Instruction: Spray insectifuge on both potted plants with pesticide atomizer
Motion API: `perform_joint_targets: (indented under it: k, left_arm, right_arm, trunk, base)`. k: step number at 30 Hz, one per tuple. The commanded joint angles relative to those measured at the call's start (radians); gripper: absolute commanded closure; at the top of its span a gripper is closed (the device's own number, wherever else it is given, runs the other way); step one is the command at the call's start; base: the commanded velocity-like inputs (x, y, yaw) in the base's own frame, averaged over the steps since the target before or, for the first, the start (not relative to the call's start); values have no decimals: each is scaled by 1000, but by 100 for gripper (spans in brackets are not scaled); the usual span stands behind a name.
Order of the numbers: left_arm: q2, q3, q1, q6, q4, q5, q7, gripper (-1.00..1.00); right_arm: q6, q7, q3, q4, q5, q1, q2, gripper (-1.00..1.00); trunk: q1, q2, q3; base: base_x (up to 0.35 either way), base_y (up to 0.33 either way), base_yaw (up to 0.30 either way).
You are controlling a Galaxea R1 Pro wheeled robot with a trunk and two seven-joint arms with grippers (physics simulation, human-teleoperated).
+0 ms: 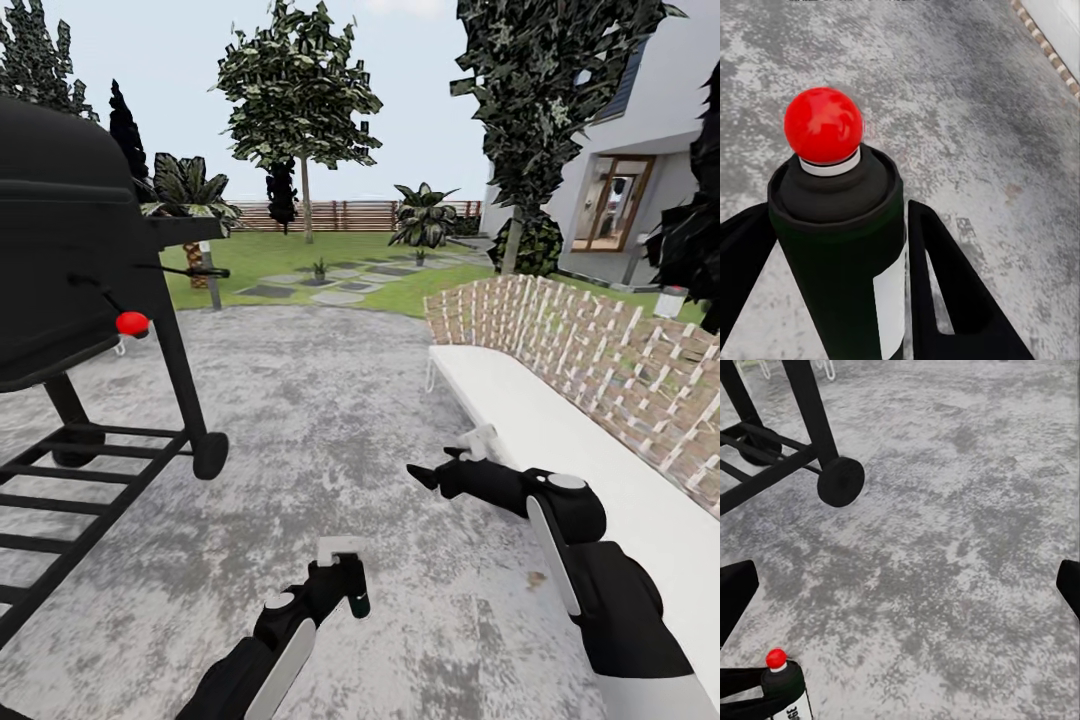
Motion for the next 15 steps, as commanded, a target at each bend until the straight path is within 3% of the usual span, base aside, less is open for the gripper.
perform_joint_targets:
  k: [1, 7, 15]
  left_arm:
    - [0, -3, -1, 3, 1, 10, 8, 100]
    - [0, -3, -1, 3, 5, 10, 8, 100]
    - [1, -2, -1, -19, 5, 4, 9, 100]
  right_arm:
    - [3, 1, 0, -1, -1, -1, -1, -100]
    - [-2, 0, 0, -10, -1, 0, -1, -100]
    - [-2, 0, -1, -19, -1, 0, -1, -100]
  trunk:
    - [0, 0, -1]
    - [0, 0, -1]
    - [0, 0, -1]
  base:
    - [306, 154, 0]
    - [317, 106, 0]
    - [337, 13, 0]
